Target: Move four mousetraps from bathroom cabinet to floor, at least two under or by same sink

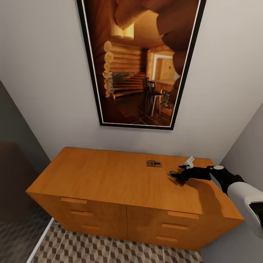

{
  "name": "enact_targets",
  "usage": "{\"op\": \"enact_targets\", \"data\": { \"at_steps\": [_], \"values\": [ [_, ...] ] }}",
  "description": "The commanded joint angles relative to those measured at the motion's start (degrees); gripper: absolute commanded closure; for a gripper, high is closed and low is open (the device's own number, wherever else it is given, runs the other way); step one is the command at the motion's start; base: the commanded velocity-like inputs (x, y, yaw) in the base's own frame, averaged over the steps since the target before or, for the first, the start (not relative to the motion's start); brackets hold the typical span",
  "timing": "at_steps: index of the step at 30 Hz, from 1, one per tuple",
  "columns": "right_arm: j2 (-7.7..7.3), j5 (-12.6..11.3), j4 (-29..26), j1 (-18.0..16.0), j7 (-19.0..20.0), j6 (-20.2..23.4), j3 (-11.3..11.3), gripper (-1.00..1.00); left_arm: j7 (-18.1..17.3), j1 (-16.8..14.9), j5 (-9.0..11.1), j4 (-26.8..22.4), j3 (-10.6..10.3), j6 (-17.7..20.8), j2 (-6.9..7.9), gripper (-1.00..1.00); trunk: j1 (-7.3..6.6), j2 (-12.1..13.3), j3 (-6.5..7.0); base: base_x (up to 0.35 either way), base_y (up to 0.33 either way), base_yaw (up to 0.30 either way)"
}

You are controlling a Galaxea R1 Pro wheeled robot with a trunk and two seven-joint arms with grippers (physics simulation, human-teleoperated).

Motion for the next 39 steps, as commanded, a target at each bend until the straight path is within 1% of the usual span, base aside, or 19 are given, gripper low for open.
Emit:
{"op": "enact_targets", "data": {
  "at_steps": [1,11,39],
  "values": [
    [-0.02,0.43,-0.03,-0.04,0.07,-0.37,0.03,-1.00,0.52,-0.05,-0.60,0.13,0.14,-0.27,0.02,-1.00,0.03,-0.10,-0.09,0.000,0.000,0.000],
    [-0.02,0.43,-0.05,-0.04,0.32,-0.37,0.07,-1.00,0.52,-0.05,-0.60,0.13,0.14,-0.27,0.02,-1.00,0.03,-0.10,-0.29,0.000,0.000,0.000],
    [-0.02,0.43,-0.07,-0.04,0.44,-0.37,0.03,-1.00,0.52,-0.05,-0.60,0.13,0.14,-0.19,0.02,-1.00,0.03,-0.10,-2.25,0.000,0.000,0.000]
  ]
}}
